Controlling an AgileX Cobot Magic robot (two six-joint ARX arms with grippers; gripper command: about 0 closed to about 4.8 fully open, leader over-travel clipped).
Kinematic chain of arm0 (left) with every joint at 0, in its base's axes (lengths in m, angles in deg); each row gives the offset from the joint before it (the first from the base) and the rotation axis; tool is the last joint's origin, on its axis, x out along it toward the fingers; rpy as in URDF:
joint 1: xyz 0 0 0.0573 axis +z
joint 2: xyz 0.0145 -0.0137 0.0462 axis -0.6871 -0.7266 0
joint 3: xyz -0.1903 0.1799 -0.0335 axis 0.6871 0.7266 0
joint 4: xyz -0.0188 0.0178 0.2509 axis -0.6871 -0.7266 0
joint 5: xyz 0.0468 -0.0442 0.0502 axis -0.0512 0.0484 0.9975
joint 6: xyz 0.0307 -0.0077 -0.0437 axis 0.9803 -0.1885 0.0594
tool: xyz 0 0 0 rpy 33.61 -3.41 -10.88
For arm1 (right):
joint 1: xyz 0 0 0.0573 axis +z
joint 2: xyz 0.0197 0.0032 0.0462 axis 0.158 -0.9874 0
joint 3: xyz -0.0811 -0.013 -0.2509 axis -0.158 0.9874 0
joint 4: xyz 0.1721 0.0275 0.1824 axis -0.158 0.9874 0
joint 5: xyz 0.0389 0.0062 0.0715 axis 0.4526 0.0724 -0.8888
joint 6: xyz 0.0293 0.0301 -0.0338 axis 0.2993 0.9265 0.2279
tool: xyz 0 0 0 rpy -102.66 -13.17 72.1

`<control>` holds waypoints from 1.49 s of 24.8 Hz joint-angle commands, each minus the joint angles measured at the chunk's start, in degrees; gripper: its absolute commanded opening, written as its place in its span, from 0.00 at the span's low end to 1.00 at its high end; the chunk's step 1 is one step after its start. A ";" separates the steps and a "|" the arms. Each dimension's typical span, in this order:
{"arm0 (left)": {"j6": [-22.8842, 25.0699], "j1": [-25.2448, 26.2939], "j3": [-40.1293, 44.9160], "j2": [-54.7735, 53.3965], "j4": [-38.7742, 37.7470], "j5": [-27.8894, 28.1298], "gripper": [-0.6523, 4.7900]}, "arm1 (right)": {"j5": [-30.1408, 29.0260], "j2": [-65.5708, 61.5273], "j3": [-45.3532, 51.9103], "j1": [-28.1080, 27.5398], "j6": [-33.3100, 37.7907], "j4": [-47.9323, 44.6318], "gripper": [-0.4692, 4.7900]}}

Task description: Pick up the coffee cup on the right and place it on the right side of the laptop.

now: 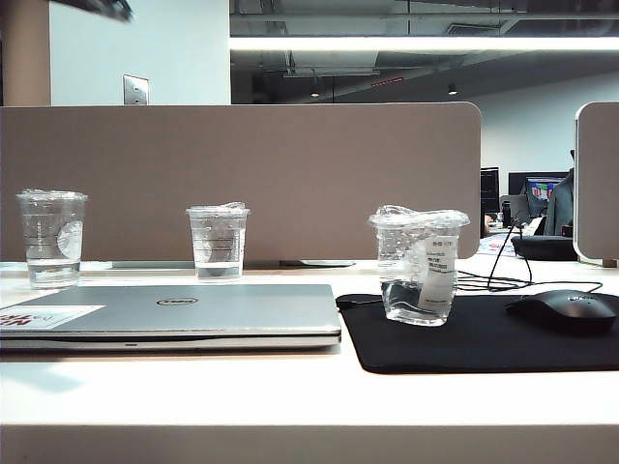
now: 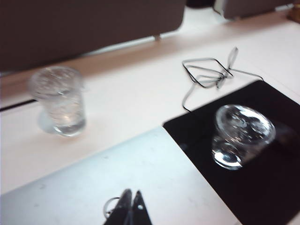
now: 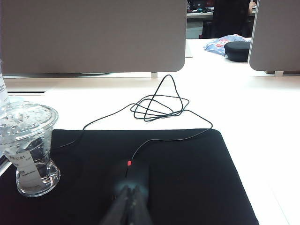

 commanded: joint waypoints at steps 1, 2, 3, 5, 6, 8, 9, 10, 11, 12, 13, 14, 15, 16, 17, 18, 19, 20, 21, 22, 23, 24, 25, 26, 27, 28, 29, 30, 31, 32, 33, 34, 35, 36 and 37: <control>0.26 3.39 1.75 2.73 1.64 -1.27 0.11 | 0.13 0.13 0.33 -0.02 -0.02 -1.07 0.08; 0.68 4.66 3.02 4.00 3.19 -2.16 0.11 | 0.13 0.13 0.35 -0.02 -0.02 -1.07 0.08; 1.31 5.64 4.33 5.09 5.05 -2.69 0.11 | 0.11 0.13 0.35 -0.02 -0.02 -1.07 0.08; 1.55 7.48 7.80 7.72 10.43 -3.58 0.11 | 0.11 0.13 0.35 -0.02 -0.02 -1.07 0.08; 1.55 8.13 9.44 8.96 12.66 -3.54 0.11 | 0.13 0.13 0.35 -0.02 0.00 -1.07 0.08; 1.46 10.10 14.34 12.66 18.49 -2.23 0.11 | 0.11 0.13 0.35 -0.02 -0.02 -1.07 0.08; 1.40 10.64 16.15 14.03 20.24 -1.27 0.11 | 0.11 0.13 0.35 -0.04 -0.02 -1.07 0.08; 1.14 10.97 17.57 15.19 21.38 -0.24 0.11 | 0.11 0.13 0.35 -0.04 -0.02 -1.07 0.08; 0.94 11.21 18.93 16.39 22.34 1.16 0.11 | 0.11 0.13 0.33 -0.02 -0.02 -1.07 0.08; 0.61 11.47 20.68 17.90 23.47 3.08 0.11 | 0.11 0.13 0.35 -0.02 -0.02 -1.07 0.08; 0.00 11.56 22.10 19.23 24.20 4.74 0.11 | 0.11 0.13 0.35 -0.02 -0.02 -1.07 0.08; -0.74 11.61 23.89 21.00 24.90 6.49 0.11 | 0.13 0.13 0.35 -0.02 -0.02 -1.07 0.08; -1.20 11.76 25.33 22.32 25.55 7.19 0.11 | 0.11 0.13 0.33 -0.02 -0.02 -1.07 0.08; -1.60 12.09 26.88 23.58 26.47 7.26 0.11 | 0.11 0.13 0.33 -0.02 -0.02 -1.07 0.08; -1.99 12.70 28.81 25.22 27.63 7.23 0.11 | 0.13 0.13 0.33 -0.02 -0.02 -1.07 0.08; -2.51 13.25 30.32 26.53 28.39 7.17 0.11 | 0.11 0.13 0.35 -0.02 -0.02 -1.07 0.08; -3.58 14.45 33.03 29.05 28.94 7.15 0.11 | 0.11 0.13 0.35 -0.02 -0.02 -1.07 0.08; -3.87 15.80 35.63 32.04 28.76 7.13 0.11 | 0.13 0.13 0.33 -0.02 -0.02 -1.07 0.08; -3.87 16.44 36.98 33.66 28.65 7.06 0.11 | 0.11 0.13 0.35 -0.02 -0.02 -1.07 0.08; -3.85 17.18 39.04 36.35 28.61 7.21 0.11 | 0.13 0.13 0.35 -0.02 -0.02 -1.07 0.08; -3.87 17.59 40.28 38.03 28.63 7.98 0.11 | 0.13 0.13 0.35 -0.02 0.00 -1.07 0.08; -3.87 17.81 41.27 39.39 28.61 8.68 0.11 | 0.13 0.13 0.33 -0.02 -0.02 -1.07 0.08; -3.87 17.86 42.25 40.76 28.57 9.38 0.11 | 0.11 0.13 0.35 -0.02 -0.02 -1.07 0.08; -3.85 17.84 43.41 42.53 28.57 10.05 0.11 | 0.13 0.13 0.33 -0.02 -0.02 -1.07 0.08; -3.87 17.79 44.26 43.71 28.59 10.58 0.11 | 0.11 0.13 0.33 -0.02 -0.02 -1.07 0.08; -3.87 17.77 45.07 44.74 28.57 10.88 0.11 | 0.11 0.13 0.35 -0.02 -0.02 -1.07 0.08; -3.87 17.79 45.81 45.64 28.57 10.88 0.11 | 0.11 0.13 0.35 -0.02 -0.02 -1.07 0.08; -3.89 17.79 46.64 46.47 28.57 11.08 0.11 | 0.11 0.13 0.33 -0.02 -0.02 -1.07 0.08; -3.89 17.79 47.23 46.88 28.57 11.30 0.11 | 0.11 0.13 0.33 -0.02 0.00 -1.07 0.08; -3.93 17.79 47.74 47.15 28.59 11.34 0.11 | 0.11 0.13 0.35 -0.02 -0.02 -1.07 0.08; -4.17 17.79 48.35 47.41 28.50 11.28 0.11 | 0.11 0.13 0.35 -0.02 -0.02 -1.07 0.08; -5.33 17.79 49.18 47.80 28.15 11.26 0.11 | 0.11 0.13 0.35 -0.02 -0.02 -1.07 0.08; -5.44 17.79 49.79 48.11 28.09 11.23 0.11 | 0.11 0.13 0.35 -0.02 -0.02 -1.07 0.08; -5.44 17.79 50.29 48.52 28.02 11.23 0.11 | 0.13 0.13 0.35 -0.02 -0.02 -1.07 0.08; -5.42 17.79 50.99 49.11 27.98 11.21 0.11 | 0.11 0.13 0.35 -0.02 -0.02 -1.07 0.08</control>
